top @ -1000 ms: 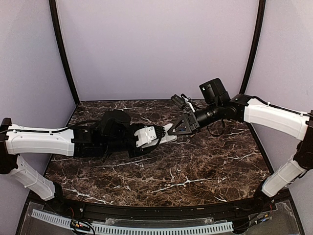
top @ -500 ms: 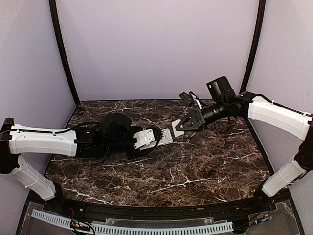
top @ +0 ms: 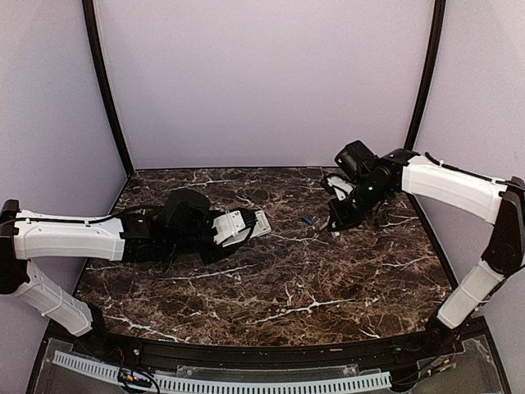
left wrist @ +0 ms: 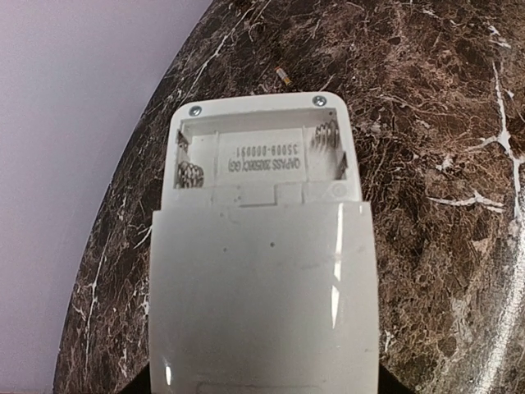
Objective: Load the batteries into the remote control
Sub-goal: Place the battery cover at the center of the board.
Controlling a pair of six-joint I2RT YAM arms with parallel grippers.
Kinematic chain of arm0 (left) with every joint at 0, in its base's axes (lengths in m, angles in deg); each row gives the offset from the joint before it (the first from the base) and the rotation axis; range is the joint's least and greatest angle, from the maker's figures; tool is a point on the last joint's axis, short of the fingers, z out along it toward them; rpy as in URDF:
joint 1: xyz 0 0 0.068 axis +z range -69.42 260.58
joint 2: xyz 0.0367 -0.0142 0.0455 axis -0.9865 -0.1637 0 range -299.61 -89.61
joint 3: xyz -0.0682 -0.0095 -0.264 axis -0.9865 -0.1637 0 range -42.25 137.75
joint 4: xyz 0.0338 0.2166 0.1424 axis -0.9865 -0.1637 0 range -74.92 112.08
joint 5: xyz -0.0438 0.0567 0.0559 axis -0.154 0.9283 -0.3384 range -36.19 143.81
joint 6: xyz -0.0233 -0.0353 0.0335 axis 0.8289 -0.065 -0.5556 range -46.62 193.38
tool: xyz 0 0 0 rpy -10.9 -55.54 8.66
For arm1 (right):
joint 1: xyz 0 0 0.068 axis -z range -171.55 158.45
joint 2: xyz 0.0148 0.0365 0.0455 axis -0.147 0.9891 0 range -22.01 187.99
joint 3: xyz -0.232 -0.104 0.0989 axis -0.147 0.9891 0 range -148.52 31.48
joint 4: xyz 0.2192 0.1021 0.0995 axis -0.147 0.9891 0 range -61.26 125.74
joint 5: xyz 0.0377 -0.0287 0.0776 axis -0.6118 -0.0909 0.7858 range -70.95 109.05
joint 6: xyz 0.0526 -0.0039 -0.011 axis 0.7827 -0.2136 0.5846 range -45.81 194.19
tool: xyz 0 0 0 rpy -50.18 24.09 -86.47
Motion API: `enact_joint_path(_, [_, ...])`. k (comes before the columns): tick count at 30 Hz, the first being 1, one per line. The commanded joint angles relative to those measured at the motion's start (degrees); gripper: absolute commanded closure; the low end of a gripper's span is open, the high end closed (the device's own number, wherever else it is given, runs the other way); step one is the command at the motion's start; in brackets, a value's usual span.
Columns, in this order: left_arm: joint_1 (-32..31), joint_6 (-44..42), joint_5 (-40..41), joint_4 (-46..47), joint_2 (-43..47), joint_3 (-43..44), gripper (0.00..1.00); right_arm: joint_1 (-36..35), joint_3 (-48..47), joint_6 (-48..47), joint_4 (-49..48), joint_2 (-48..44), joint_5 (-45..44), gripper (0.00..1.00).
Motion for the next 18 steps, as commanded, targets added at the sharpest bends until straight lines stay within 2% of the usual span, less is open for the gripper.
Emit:
enact_joint_path(1, [0.69,2.49,1.72,-0.77,2.68,-1.06,1.0,-0.34,1.17,-1.44,8.22,6.79,-21.27,1.0])
enact_joint_path(9, [0.75,2.71,1.62,-0.94,2.81,-0.9,1.0,-5.22,0.05,-0.62,13.33,20.29,-34.47,1.0])
enact_joint_path(13, [0.79,2.45,1.56,-1.27,2.97,-0.84,1.0,-6.85,0.06,-0.11,13.31,24.58,-34.38,1.0])
enact_joint_path(17, [0.79,2.46,1.54,-1.69,3.29,-0.75,1.0,-7.67,0.56,0.23,11.45,26.49,-30.6,1.0])
enact_joint_path(18, [0.79,2.48,1.54,-1.69,3.33,-0.75,1.0,-7.75,0.77,0.01,10.72,26.49,-29.1,0.97])
